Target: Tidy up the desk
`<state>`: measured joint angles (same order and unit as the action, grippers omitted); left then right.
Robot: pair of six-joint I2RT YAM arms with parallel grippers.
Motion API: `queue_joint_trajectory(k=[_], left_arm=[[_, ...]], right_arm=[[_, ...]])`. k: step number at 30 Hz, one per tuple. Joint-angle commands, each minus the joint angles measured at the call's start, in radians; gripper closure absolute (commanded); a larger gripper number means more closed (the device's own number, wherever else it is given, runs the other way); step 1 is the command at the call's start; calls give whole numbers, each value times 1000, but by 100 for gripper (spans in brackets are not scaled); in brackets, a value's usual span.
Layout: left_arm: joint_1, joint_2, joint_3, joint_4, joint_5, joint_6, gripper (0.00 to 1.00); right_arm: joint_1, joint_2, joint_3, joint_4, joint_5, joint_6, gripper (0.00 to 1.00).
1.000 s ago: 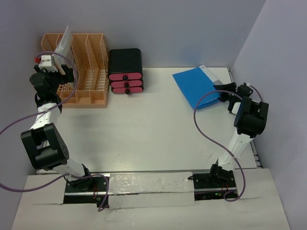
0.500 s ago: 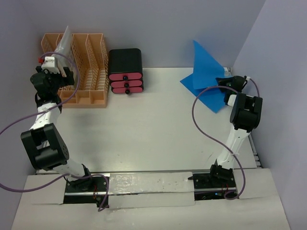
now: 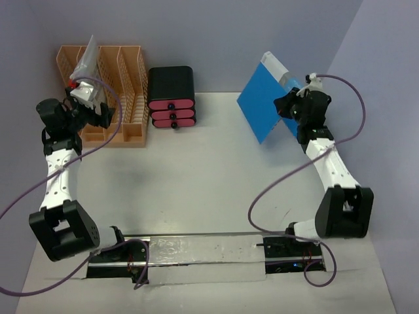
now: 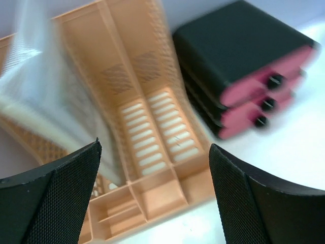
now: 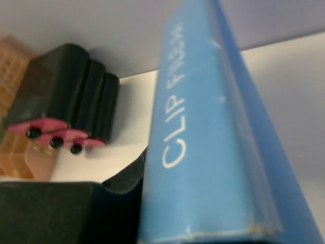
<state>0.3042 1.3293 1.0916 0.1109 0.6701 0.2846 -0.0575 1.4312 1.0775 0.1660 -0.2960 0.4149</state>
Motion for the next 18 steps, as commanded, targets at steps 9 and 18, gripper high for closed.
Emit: queue_joint_trajectory(k=[9,18], left_arm=[[-164,-229,77,-728,353,677,1],[-483,-205,235,-967,397,714,1]], right_arm=[[327,-394,65,-661,133,-562,100],[637,-481,130,-914,219,-618,100]])
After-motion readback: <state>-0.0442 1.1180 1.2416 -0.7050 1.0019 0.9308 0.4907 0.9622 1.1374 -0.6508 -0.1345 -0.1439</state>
